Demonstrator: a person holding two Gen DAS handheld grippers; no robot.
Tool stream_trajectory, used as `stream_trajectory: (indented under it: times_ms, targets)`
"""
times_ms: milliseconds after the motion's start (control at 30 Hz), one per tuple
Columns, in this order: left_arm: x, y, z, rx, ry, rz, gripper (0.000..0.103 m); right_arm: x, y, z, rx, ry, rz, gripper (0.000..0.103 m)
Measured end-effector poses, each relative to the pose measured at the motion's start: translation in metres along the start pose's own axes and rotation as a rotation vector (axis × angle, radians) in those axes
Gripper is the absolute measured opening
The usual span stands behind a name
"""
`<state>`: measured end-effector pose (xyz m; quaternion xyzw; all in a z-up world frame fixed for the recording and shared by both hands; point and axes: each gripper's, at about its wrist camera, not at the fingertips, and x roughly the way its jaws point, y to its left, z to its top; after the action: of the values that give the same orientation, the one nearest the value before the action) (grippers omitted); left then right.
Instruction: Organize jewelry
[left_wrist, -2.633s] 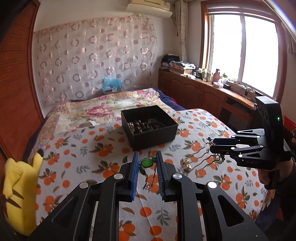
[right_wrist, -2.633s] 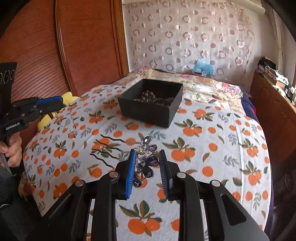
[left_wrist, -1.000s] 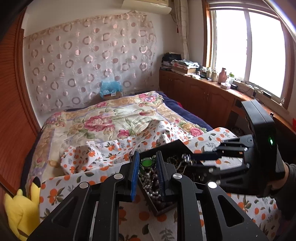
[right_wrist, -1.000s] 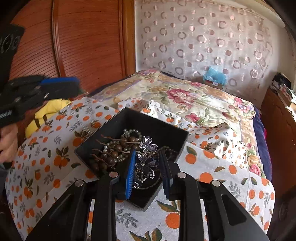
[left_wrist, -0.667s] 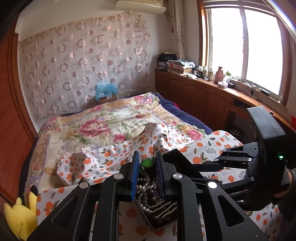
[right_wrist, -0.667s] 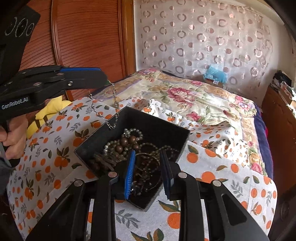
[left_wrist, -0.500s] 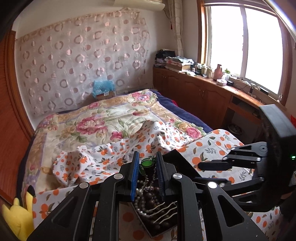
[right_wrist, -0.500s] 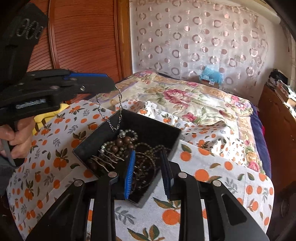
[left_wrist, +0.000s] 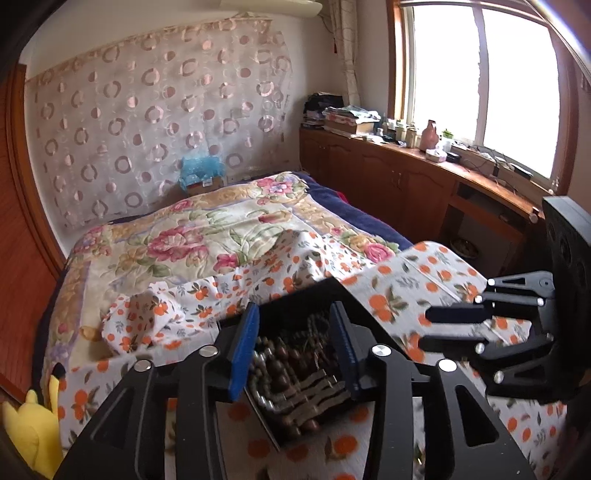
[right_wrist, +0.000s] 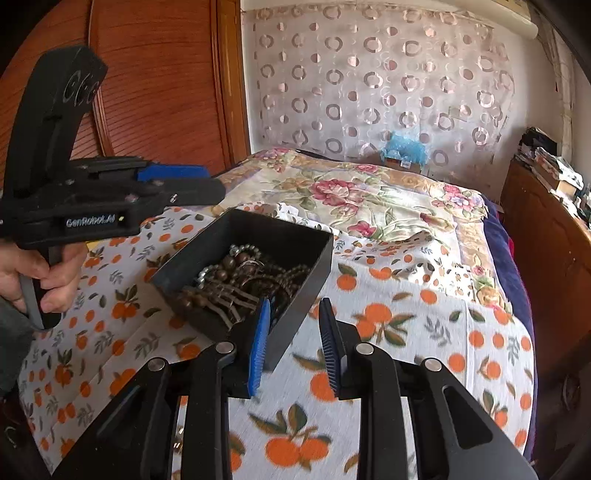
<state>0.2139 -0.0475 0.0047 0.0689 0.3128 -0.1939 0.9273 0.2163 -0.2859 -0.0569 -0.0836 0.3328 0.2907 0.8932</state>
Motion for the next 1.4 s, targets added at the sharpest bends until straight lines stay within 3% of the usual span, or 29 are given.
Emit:
stream_trajectory:
  times_ms: [300,667,1033,1133,1400]
  targets:
    - [-0.027,-0.017,-0.049,-0.022,0.048,-0.05,0.047,-0.022,0.017,-0.047,0.021,0.046,0.02,0.029]
    - [-0.016,-0.056,-0.092,-0.003,0.16,-0.162,0.046,-0.034,0.029,-0.094,0.063,0.096,0.01,0.03]
    - [0.002,-0.08,-0.106,0.025,0.231,-0.238,0.021,-0.037,0.025,-0.098,0.061,0.106,0.007,0.03]
    - [0.006,-0.081,-0.108,0.016,0.244,-0.261,0.004,-0.038,0.028,-0.099,0.057,0.111,0.021,0.03]
    - [-0.013,-0.068,-0.103,-0.009,0.19,-0.233,0.002,-0.026,0.049,-0.095,0.017,0.139,0.076,0.03]
